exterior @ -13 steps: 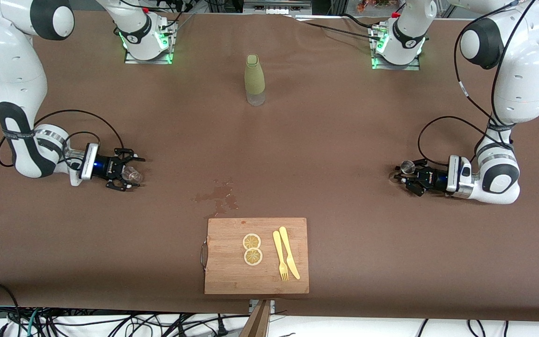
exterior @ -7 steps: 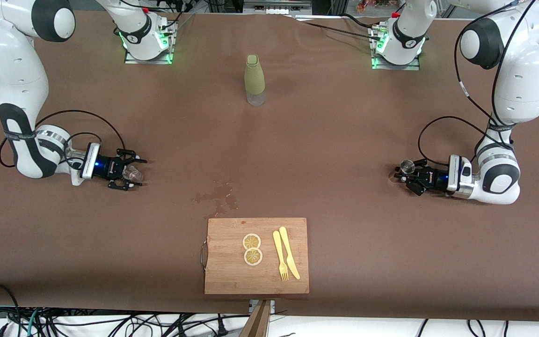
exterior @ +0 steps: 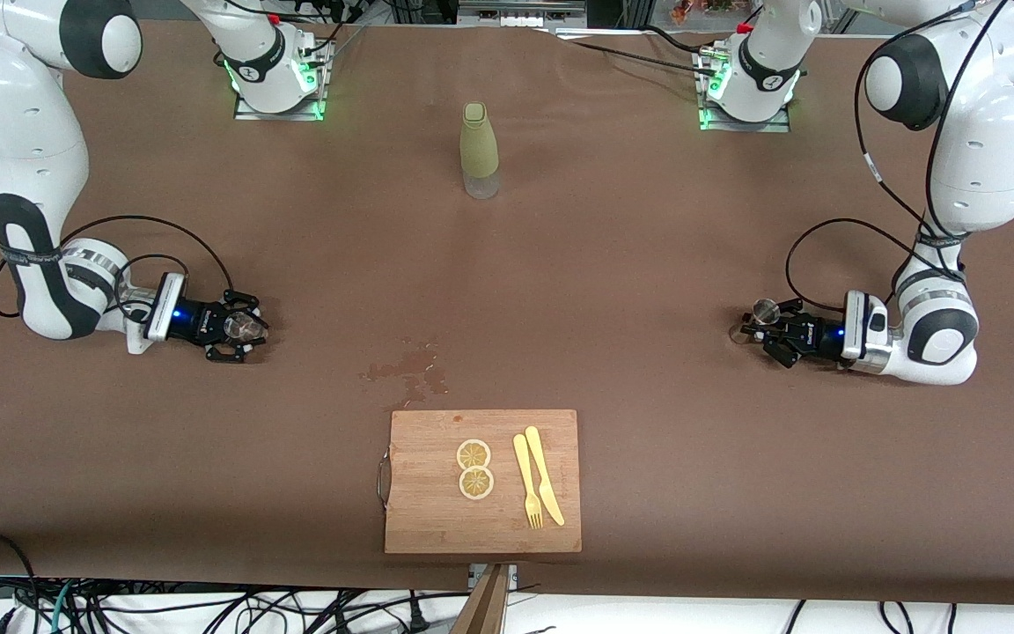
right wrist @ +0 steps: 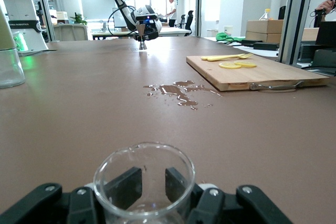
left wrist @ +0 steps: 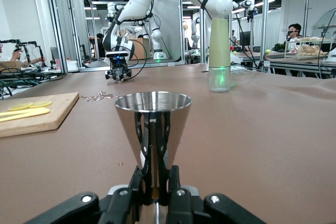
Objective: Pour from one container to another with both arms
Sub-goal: 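Lift the jigger and beaker and bring both grippers together mid-table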
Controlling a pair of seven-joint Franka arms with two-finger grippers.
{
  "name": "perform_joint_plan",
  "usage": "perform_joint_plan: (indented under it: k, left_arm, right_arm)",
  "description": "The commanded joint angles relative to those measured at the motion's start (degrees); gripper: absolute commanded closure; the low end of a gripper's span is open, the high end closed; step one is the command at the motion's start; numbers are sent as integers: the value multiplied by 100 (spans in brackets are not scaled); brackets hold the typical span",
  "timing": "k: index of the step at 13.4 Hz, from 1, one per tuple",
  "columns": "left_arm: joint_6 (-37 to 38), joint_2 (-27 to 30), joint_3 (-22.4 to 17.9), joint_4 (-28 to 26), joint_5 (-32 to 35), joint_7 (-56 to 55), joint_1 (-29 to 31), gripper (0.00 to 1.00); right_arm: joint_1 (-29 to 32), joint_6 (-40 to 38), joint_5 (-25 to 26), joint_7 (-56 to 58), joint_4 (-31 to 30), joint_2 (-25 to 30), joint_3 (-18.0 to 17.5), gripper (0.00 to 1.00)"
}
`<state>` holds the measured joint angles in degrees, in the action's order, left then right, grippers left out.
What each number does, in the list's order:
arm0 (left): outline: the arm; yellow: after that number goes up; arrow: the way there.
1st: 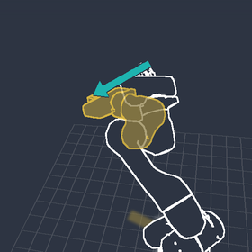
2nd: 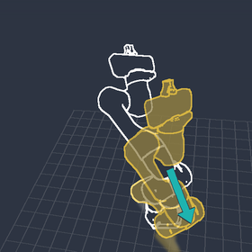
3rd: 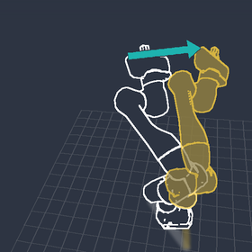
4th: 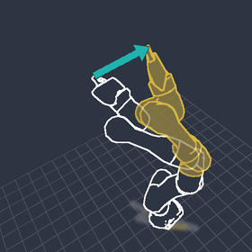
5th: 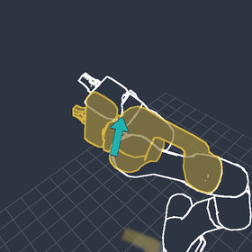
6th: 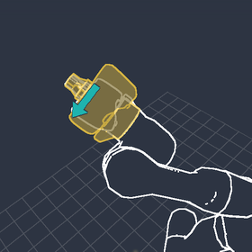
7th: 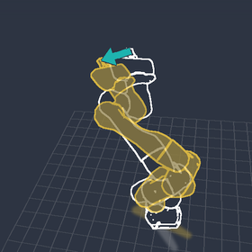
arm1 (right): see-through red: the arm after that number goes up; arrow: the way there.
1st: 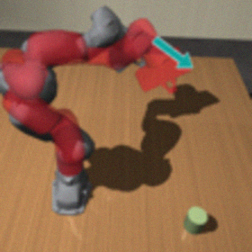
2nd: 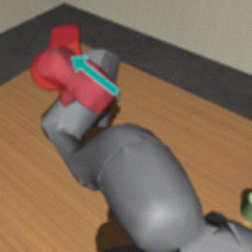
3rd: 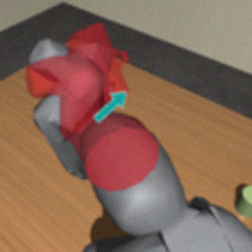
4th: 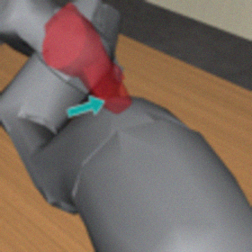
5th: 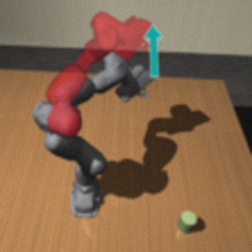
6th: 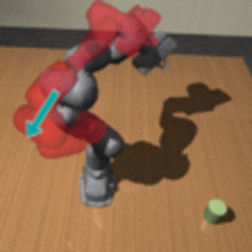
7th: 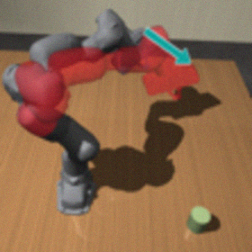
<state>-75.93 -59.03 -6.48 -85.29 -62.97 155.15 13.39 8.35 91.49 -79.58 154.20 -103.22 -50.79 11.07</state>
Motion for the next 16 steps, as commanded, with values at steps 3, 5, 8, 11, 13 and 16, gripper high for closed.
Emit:
perform_joint_plan:
  k: [3, 5, 8, 11, 13, 16]
  left_arm:
    - [219, -4, -29, 153, -171, 51, -38, 100]
    - [202, 75, 94, 179, -171, -116, -55, 100]
    - [-113, 347, 357, 162, -180, -476, -239, 100]
    - [-667, 558, 638, 101, -267, -994, -564, 100]
    - [-1036, 603, 718, 83, -496, -1197, -871, 100]
    - [-1642, 577, 832, 31, -1083, -1311, -1346, 100]
  right_arm:
    - [-176, 131, -268, -74, 170, -45, 9, 73]
    - [-299, 246, -260, -407, 372, -37, 0, 73]
    - [-518, 282, -190, -1258, 819, 7, -17, 73]
    - [-711, 290, -32, -1970, 1268, 16, -61, 73]
    - [-905, 334, -5, -2349, 1418, 25, -61, 73]
    - [-1098, 667, 100, -2772, 1515, 95, -315, 73]
